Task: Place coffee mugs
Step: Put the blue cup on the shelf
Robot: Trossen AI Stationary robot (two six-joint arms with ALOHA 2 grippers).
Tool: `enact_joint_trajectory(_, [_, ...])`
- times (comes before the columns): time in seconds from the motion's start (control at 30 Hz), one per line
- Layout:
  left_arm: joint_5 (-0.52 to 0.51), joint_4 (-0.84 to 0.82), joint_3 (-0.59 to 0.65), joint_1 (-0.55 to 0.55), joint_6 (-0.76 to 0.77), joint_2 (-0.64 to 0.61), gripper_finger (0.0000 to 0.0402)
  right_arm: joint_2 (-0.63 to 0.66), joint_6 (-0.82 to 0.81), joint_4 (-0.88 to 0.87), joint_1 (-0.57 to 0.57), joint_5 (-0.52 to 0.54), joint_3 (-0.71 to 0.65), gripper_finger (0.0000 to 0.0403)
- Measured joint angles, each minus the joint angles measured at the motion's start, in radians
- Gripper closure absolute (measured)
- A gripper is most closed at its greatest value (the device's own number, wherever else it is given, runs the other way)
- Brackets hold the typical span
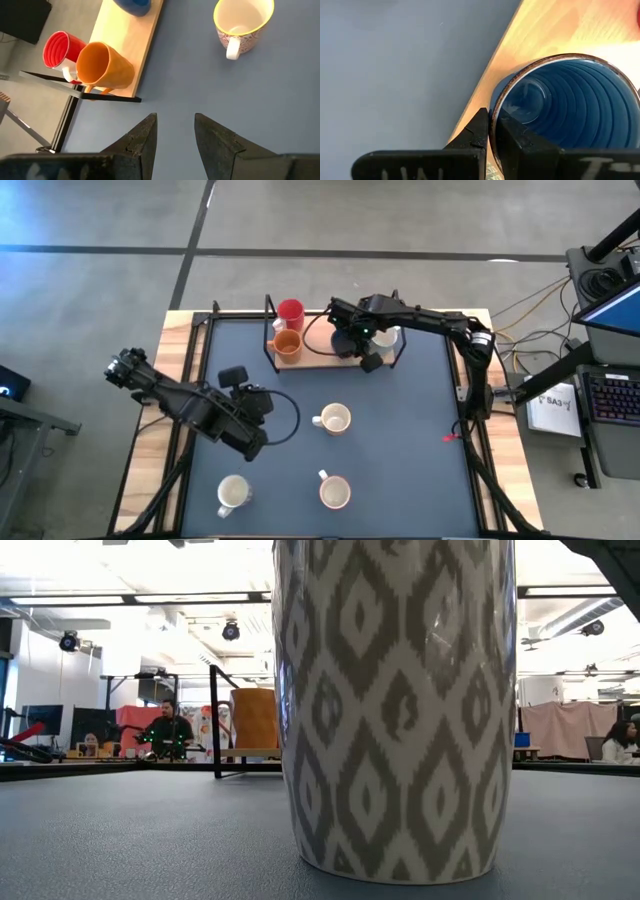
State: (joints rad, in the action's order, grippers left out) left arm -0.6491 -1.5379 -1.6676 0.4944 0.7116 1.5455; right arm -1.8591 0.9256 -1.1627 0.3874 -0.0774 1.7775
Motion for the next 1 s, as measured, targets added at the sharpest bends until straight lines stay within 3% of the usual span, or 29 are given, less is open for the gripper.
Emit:
enact_joint_trajectory(0.53, [0.0, 0.0, 0.0, -0.019, -0.015, -0.001, 0.0288, 0.0, -0.005, -0.006, 0.004, 0.002, 0.0, 0.0388])
enact_joint_trajectory(0.8, [0.0, 0.0, 0.0, -0.02, -0.03, -0.001, 0.0288, 0.0, -0.123, 0.001, 0.004, 0.008, 0.0, 0.0336])
enact_joint_trajectory(1.0, [0.0, 0.0, 0.0, -0.02, -0.03, -0.001, 0.0288, 0.0, -0.31, -0.005, 0.003, 0.026, 0.013, 0.0298])
